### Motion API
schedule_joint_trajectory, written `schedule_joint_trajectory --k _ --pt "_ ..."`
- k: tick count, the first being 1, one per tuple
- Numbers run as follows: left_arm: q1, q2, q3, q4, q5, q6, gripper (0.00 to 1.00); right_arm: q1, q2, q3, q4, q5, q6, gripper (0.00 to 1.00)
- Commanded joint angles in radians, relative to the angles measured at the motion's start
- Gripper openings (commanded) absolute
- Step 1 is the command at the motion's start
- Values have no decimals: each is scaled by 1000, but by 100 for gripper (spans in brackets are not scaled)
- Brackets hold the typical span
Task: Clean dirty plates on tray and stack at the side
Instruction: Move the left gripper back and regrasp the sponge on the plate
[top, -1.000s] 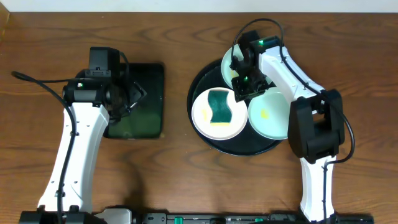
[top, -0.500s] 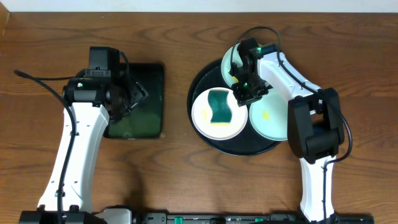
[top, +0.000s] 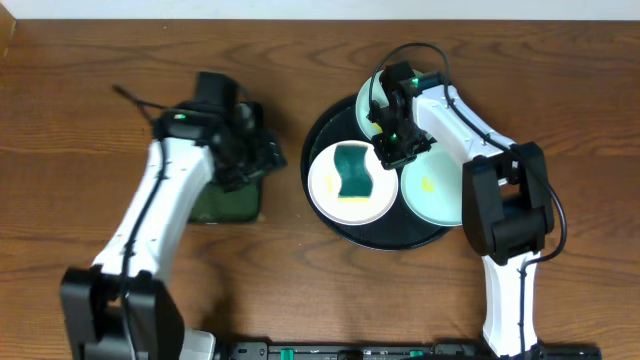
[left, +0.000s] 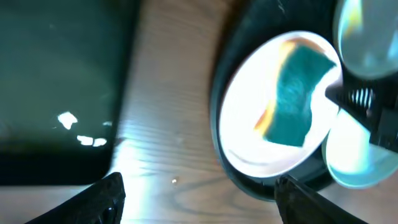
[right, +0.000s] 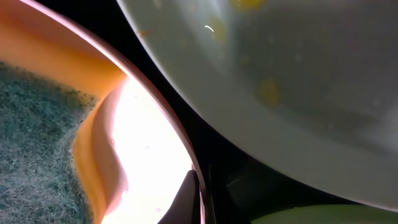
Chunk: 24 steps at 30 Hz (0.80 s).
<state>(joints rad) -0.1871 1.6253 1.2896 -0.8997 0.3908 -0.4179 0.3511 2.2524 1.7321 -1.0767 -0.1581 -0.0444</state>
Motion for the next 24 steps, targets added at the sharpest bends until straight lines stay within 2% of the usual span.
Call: schedule_joint_trajectory --k 1,3,6,9,15,18,24 --pt "-58 37 -11 34 28 22 73 10 8 -26 16 -14 -2 1" --pt "-87 62 -11 74 28 -1 68 10 8 -26 14 -15 -1 1" --pt "-126 111 -11 132 29 -32 67 10 8 -26 15 -17 6 1" --pt "-172 168 -11 185 29 -32 62 10 8 -26 20 -35 6 1" --pt "-249 245 -11 299 66 -32 60 10 8 -26 23 -35 6 1" --pt "-274 257 -11 343 65 -33 56 10 8 -26 22 -35 6 1" --pt "-281 274 -11 401 38 -96 56 10 8 -26 22 -35 6 1"
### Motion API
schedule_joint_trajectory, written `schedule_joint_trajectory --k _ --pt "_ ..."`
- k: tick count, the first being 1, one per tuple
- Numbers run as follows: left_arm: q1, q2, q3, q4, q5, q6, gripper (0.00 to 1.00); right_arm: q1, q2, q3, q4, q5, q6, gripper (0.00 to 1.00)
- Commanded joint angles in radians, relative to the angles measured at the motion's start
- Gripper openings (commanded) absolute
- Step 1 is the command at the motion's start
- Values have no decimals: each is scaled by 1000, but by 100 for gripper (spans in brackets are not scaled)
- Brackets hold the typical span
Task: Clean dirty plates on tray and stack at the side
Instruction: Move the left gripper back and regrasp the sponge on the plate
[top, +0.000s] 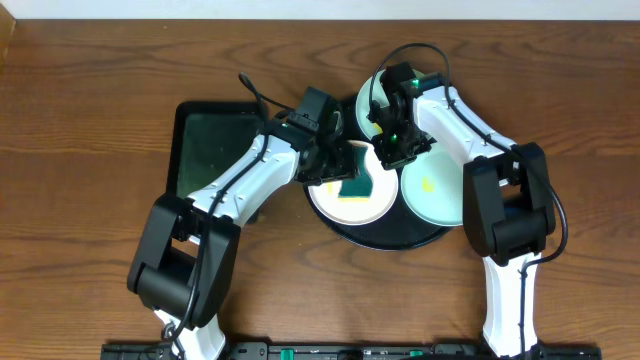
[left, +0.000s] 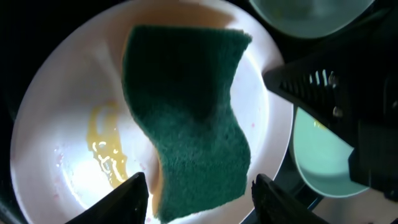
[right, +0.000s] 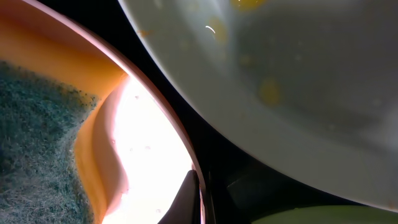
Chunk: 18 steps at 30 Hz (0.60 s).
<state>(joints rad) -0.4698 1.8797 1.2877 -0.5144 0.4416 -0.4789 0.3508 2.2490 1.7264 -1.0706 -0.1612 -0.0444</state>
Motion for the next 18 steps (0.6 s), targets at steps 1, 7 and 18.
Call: schedule_joint_trajectory --k 1,7,18 --pt "2 27 -9 27 -12 -35 56 10 11 -20 16 -32 6 1" --pt "-1 97 -9 76 -16 -91 55 10 11 -20 16 -32 6 1" --pt "-1 138 -7 91 -15 -125 44 10 11 -20 16 -31 5 1"
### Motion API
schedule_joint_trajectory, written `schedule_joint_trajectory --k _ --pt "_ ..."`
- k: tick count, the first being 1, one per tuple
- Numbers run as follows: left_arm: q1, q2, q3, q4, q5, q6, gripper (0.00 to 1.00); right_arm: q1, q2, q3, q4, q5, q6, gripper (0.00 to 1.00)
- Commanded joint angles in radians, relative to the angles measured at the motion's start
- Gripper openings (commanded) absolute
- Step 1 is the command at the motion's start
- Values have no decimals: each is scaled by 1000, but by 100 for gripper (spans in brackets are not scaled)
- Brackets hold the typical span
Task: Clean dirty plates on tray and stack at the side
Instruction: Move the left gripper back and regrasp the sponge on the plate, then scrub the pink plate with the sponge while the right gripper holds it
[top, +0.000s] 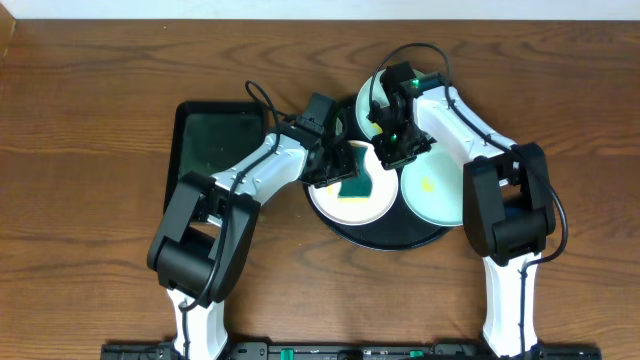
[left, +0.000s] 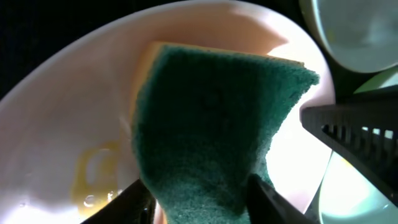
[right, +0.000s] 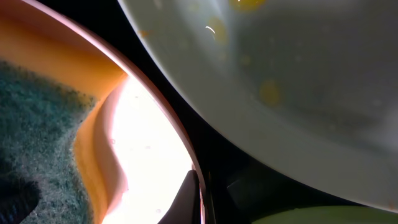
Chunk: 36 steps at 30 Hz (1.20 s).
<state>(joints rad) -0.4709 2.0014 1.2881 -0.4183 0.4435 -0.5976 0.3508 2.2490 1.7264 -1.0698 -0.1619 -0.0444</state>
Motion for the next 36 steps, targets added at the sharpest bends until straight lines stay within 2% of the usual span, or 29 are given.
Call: schedule_joint_trajectory --k 1,10,19,36 --pt "0 16 -8 -6 -17 -6 44 10 11 -20 16 -30 5 1" --pt "0 -34 -7 -12 -19 -2 45 10 11 -20 16 -30 5 1" --pt "-16 -36 -7 -11 -74 38 56 10 11 -20 15 -30 5 1" --pt "-20 -113 29 -53 -150 42 56 10 11 -20 15 -30 5 1"
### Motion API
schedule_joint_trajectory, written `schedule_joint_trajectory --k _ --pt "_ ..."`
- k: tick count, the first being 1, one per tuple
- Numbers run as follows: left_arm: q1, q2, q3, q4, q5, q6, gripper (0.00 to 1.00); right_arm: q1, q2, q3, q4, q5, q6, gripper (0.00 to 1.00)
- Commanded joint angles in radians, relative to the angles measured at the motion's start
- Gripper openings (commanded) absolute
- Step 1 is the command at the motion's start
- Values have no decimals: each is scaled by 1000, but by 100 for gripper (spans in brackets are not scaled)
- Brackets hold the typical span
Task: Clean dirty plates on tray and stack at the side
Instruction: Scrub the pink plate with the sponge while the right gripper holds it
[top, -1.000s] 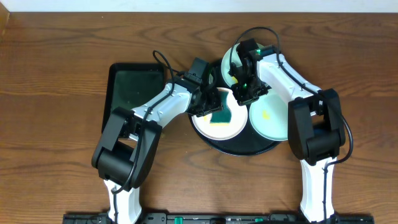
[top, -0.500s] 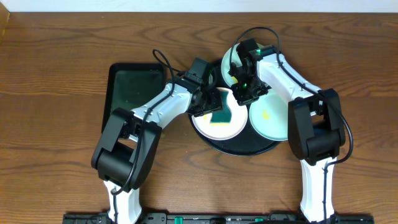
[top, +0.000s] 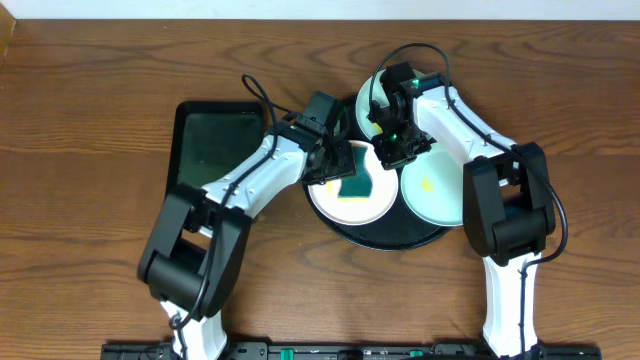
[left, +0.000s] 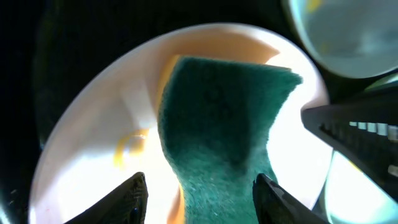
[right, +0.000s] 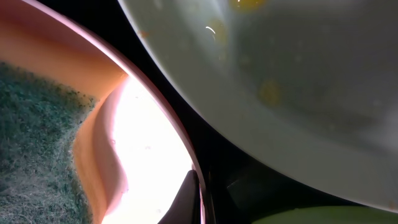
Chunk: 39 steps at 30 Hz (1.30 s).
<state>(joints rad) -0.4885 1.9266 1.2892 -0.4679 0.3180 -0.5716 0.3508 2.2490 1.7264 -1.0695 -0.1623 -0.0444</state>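
A white plate (top: 328, 196) with a yellow smear (left: 127, 147) sits on the round black tray (top: 385, 238). A green sponge (left: 224, 124) lies flat on that plate. My left gripper (left: 205, 199) hangs open just above it, one finger on each side of the sponge; in the overhead view the left gripper (top: 335, 165) is over the plate's back left. My right gripper (top: 393, 152) is shut on the white plate's right rim (right: 180, 155), one fingertip (right: 188, 193) showing inside the rim.
Two pale green plates share the round tray, one at the back (top: 366, 100) and one at the right (top: 432, 188) with yellow specks. A dark rectangular tray (top: 210, 150) lies on the wooden table to the left.
My left gripper has drawn back a little from the sponge and stays open over it. The sponge still lies on the white plate. The right gripper has not moved.
My left gripper was open over the rectangular tray at the left. Then it was over the white plate, open above the sponge, then closer down around it, and now slightly farther off. The right gripper held the white plate's rim throughout.
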Motion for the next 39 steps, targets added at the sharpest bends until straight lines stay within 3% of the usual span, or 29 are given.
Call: schedule_joint_trajectory --k 1,16,39 --pt "-3 -38 28 -2 -24 16 56 10 11 -20 15 -30 5 1" --pt "-85 -29 27 10 -175 -33 56 10 11 -20 14 -30 5 1" --pt "-120 30 25 36 -187 -59 55 10 11 -20 14 -30 5 1"
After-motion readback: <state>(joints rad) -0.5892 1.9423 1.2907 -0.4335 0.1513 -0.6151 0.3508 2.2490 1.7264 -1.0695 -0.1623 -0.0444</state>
